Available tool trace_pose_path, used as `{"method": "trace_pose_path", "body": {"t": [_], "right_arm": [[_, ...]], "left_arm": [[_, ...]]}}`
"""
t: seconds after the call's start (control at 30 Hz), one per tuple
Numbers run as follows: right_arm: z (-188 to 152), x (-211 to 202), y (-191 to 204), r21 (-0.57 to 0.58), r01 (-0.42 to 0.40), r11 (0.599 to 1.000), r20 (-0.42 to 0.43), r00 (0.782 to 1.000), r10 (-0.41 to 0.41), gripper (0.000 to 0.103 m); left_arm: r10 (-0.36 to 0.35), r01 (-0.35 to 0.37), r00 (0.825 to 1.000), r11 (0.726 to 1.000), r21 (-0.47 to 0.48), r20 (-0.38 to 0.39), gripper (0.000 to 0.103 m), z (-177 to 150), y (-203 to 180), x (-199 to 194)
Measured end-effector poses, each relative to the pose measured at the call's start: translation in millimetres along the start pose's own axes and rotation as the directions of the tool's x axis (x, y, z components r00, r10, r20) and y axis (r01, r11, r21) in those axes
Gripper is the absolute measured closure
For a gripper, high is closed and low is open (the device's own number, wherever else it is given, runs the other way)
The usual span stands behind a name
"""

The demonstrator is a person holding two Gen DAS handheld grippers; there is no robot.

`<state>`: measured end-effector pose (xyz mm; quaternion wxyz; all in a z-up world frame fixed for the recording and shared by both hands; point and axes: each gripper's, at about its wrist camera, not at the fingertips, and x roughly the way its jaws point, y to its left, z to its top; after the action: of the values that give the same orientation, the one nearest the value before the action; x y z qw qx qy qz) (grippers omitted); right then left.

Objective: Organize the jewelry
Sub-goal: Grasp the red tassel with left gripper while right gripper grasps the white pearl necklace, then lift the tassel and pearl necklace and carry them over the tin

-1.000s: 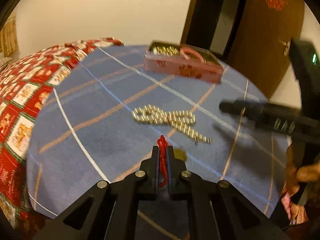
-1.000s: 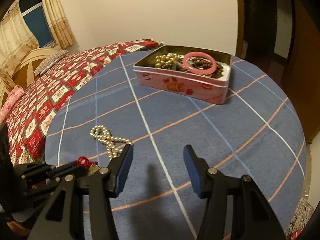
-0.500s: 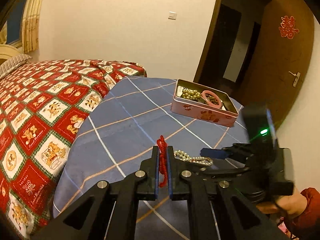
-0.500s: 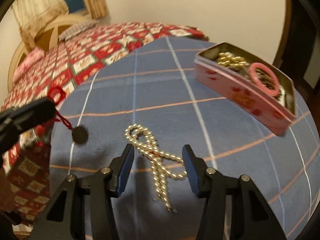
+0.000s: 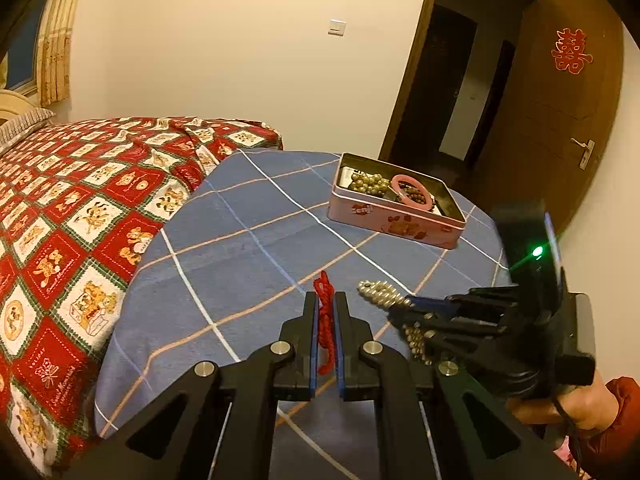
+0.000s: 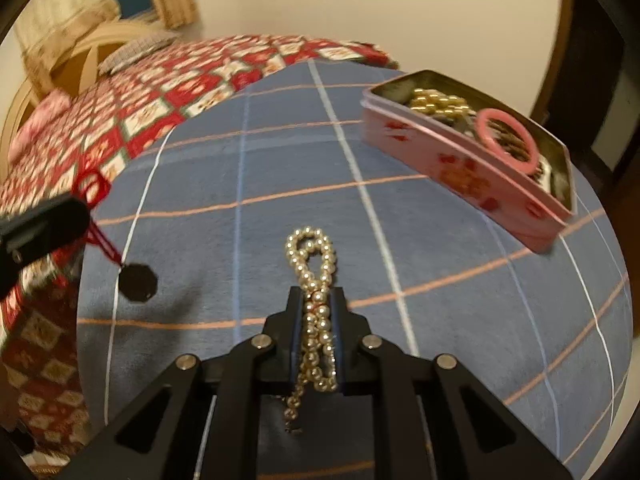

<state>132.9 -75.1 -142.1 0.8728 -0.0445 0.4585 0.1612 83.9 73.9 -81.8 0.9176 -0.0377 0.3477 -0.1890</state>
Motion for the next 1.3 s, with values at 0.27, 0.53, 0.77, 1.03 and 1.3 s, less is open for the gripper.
{"method": "trace_pose_path", "body": {"t": [0.27, 0.53, 0.77, 1.03, 1.3], "right_arm": [[6, -35, -26, 0.101, 0.056, 0.993, 0.085, 0.994, -0.065, 0.087], [13, -62, -39, 0.13, 0.121, 0.984, 0.165, 0.976, -0.142, 0.087], [18, -73, -48, 0.155, 0.135, 0.979, 0.196, 0.967, -0.164, 0.087], [23, -81, -59, 0.178, 0.151, 0.973, 0.216, 0.958, -0.188, 0.087], [29, -85, -73, 0.198, 0.16, 0.967, 0.229, 0.952, -0.204, 0.087]], "left_arm": [[-0.029, 0.029, 0.999, 0.999, 0.018, 0.018, 0.098, 10, -14, 2], [-0.063, 0.061, 0.997, 0.997, 0.041, 0.037, 0.098, 21, -32, 5], [-0.093, 0.089, 0.994, 0.994, 0.062, 0.064, 0.098, 36, -47, 7], [-0.122, 0.117, 0.99, 0.991, 0.069, 0.077, 0.098, 51, -58, 15], [-0.139, 0.132, 0.986, 0.988, 0.083, 0.088, 0.098, 67, -67, 28]]}}
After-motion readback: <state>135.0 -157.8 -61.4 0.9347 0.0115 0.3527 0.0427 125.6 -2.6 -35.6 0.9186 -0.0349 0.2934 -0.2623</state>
